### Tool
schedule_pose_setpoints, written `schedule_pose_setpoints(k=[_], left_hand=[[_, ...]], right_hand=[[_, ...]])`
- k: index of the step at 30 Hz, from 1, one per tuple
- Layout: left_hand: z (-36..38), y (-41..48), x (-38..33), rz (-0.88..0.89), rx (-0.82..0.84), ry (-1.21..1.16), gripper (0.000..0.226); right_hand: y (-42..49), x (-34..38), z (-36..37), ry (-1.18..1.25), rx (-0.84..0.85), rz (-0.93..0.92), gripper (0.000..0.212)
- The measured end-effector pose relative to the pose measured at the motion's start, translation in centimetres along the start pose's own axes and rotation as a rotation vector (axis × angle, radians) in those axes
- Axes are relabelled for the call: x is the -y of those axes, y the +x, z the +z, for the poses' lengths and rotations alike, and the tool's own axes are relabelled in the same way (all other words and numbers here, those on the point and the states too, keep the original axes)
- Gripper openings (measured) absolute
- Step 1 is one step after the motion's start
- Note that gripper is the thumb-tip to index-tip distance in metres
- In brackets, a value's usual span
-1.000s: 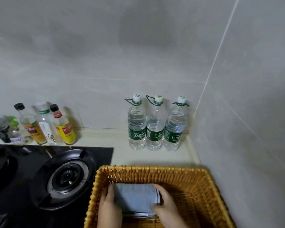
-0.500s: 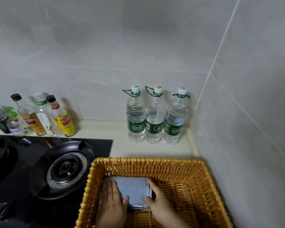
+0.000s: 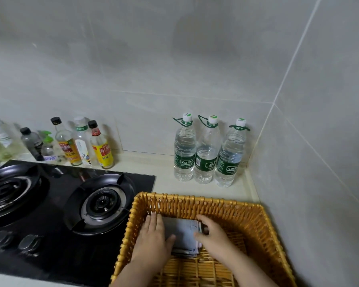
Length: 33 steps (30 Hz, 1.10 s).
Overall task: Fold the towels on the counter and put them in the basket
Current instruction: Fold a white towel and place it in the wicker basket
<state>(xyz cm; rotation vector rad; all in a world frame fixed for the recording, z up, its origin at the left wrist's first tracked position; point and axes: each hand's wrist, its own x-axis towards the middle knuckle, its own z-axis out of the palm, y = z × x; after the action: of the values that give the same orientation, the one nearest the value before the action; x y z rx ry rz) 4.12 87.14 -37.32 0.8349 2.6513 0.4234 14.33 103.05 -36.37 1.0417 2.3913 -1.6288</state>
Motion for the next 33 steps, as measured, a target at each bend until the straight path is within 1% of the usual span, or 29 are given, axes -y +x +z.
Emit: schedule_pose_setpoints(k=[3,5,7,9,13,17,21,23,27,29,33], left_hand=[[-3.8,-1.6,0.0,0.106,-0.083,-0.252,0.073],[-7.0,-3.0,0.6,0.156,-0.123,-0.368,0.063],[-10.1,-4.5,1.8,0.158,-0.177,-0.431,0.055],[-13.0,-6.1,3.5,0.095,-0.249,-0.495,0.049],[-17.4,-9.6,7.2,0.012,-0.375,-0.511,0.035],[-21.0,-14.6,11.3,-0.077,-0.501,-0.586,0.023],[-23.3,-19.3,15.4,-0.124,-0.583,-0.627,0.019],[-24.2,-21.7,17.7,-0.149,-0.619,-0.618,0.022],[-25.3,-27.1,22.6,-0.191,-0.65,-0.659,0.021],[-25.8,-30.5,25.4,-0.222,-0.646,-0.656,0.022],[-26.9,-37.6,31.5,-0.27,-0.691,-0.659,0.019]], right_hand=[[-0.9,2.4,-0.6,0.025,-0.039,-0.096,0.05],[-1.6,4.6,-0.8,0.04,-0.037,-0.175,0.041],[-2.2,6.9,-0.7,0.056,-0.02,-0.246,0.032],[-3.0,9.2,-0.3,0.079,0.01,-0.315,0.027],[-4.2,13.2,1.0,0.132,0.068,-0.411,0.026],[-6.1,17.0,4.0,0.146,0.151,-0.499,0.025],[-8.6,20.2,7.8,0.124,0.193,-0.566,0.023],[-10.2,21.9,9.8,0.096,0.208,-0.595,0.023],[-14.1,24.7,15.0,0.055,0.231,-0.639,0.026],[-16.4,25.9,18.5,0.043,0.247,-0.645,0.026],[-21.1,27.7,26.0,0.048,0.287,-0.657,0.026]])
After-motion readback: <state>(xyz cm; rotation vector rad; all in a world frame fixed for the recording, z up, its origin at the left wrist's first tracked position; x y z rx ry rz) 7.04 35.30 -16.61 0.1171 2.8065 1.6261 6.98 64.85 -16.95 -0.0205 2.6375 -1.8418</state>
